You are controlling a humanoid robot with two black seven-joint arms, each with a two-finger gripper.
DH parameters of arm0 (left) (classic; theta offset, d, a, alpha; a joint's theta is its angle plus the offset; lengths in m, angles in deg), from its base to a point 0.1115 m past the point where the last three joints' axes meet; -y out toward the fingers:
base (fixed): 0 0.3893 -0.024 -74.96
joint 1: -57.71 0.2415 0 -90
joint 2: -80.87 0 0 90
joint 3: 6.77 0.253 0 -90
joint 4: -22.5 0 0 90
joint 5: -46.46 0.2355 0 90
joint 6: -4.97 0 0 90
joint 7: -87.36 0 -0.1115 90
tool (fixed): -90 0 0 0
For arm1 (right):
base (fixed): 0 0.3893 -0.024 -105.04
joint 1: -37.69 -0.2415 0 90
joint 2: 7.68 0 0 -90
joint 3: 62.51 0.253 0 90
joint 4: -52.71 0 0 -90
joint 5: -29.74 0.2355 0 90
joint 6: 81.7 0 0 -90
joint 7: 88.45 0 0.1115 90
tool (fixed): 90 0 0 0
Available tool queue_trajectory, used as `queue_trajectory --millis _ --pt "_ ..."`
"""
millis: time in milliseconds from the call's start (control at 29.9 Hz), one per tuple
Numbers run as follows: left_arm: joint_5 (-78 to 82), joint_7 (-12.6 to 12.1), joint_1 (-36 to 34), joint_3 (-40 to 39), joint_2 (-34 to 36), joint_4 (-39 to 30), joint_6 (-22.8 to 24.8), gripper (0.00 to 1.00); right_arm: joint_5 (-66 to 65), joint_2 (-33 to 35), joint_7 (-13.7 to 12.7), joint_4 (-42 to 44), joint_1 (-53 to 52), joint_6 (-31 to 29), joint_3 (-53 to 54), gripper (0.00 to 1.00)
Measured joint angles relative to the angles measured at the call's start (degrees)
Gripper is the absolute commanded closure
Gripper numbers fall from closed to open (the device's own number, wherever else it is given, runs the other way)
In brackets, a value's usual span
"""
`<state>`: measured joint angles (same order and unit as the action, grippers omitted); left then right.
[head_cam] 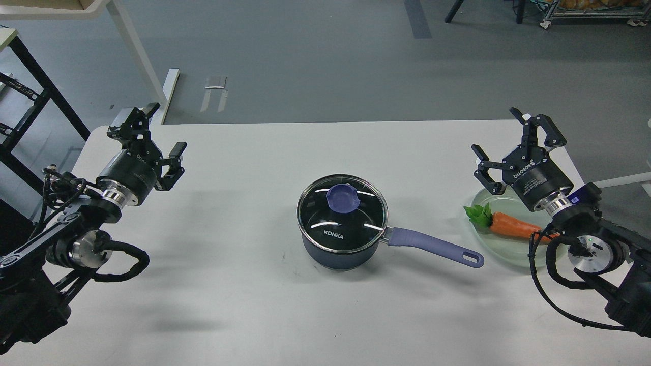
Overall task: Open pot lid
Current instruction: 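Move the right gripper toward the purple pot handle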
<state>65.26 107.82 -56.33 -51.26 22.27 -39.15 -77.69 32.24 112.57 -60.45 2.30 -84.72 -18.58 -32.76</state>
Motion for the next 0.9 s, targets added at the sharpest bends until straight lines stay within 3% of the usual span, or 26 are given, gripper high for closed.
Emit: queue_trajectory --millis 368,568,735,902 --pt "-0.7 -0.3 0.7 0.4 0.9 0.0 0.1 0.01 -0.2 0.9 0.0 -1.1 0.1 0.2 0.9 0.0" --pt "-0.7 1.2 0.4 0.9 0.9 0.3 0.9 0.01 -3.0 9.5 0.0 -10.6 0.0 0.2 1.2 0.0" --pt "-0.4 4.3 0.4 1.0 0.7 0.0 1.6 0.01 -18.7 18.5 0.0 -20.3 -1.2 0.7 4.8 0.0" --pt "-0.3 4.7 0.1 1.0 0.6 -0.4 1.6 0.01 -42.1 21.9 0.0 -26.2 -6.3 4.2 6.4 0.0"
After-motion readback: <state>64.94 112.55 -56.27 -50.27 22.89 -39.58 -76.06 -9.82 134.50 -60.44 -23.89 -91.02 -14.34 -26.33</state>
